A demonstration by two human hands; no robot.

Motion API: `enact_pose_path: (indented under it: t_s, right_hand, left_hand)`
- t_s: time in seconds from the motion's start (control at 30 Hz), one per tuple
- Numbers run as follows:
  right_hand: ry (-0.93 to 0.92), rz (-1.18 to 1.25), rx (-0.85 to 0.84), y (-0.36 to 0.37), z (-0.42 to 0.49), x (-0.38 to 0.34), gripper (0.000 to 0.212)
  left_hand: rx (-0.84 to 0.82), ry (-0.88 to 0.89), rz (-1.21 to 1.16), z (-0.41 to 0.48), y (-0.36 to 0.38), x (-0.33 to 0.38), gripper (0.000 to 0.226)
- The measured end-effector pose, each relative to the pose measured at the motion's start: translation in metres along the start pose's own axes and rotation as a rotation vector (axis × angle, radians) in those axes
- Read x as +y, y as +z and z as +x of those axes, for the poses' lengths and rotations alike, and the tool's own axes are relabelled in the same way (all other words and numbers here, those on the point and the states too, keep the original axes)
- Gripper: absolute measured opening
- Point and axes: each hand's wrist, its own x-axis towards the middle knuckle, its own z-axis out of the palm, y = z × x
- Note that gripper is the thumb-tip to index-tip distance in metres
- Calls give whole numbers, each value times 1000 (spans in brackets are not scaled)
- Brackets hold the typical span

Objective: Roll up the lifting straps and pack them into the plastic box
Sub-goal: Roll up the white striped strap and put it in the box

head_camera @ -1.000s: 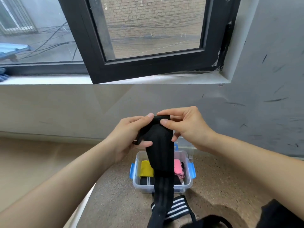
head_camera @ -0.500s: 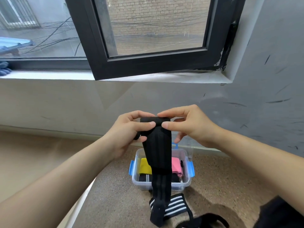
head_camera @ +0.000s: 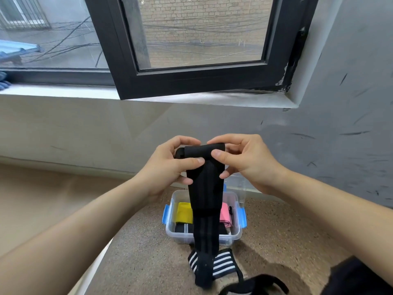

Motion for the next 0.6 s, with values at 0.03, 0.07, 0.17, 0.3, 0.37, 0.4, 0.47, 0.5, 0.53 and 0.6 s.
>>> enact_pose_path:
  t_s: [0.03,0.07,0.17,0.3,0.37,0.4,0.47,0.5,0.53,0.6]
  right_hand:
    - [-7,0,11,0,0,1,20]
    - [-12,2,18,-1,0,2,21]
    - [-45,-10,34,0,1,5,23]
    - [-114,-82,39,1,3,7,27]
    - [-144,-148,39,2,3,7,29]
    - [-155,-182,39,2,3,6,29]
    - [-143,-200,31,2,3,4,30]
    - [-124,-186,20,1,3,4,30]
    - [-101,-165,10,1,3,3,30]
    - [-36,-116,-2,1,3,1,29]
  left_hand:
    - [-18,-36,12,1,0,0,26]
    - [-44,-69,19,1,0,0,23]
    - [-97,-119,-16,-1,3,2,32]
    - [-53,-131,-79,-2,6,2,32]
    - [-19,-114,-84,-1,5,-1,25]
    - [-5,-99,-73,-1,4,-1,21]
    - [15,-73,-53,0,2,-2,17]
    - [19,-63,-48,0,1,-3,16]
    - [21,-54,-47,0,0,-3,16]
    - [26,-29,-47,-1,0,-4,16]
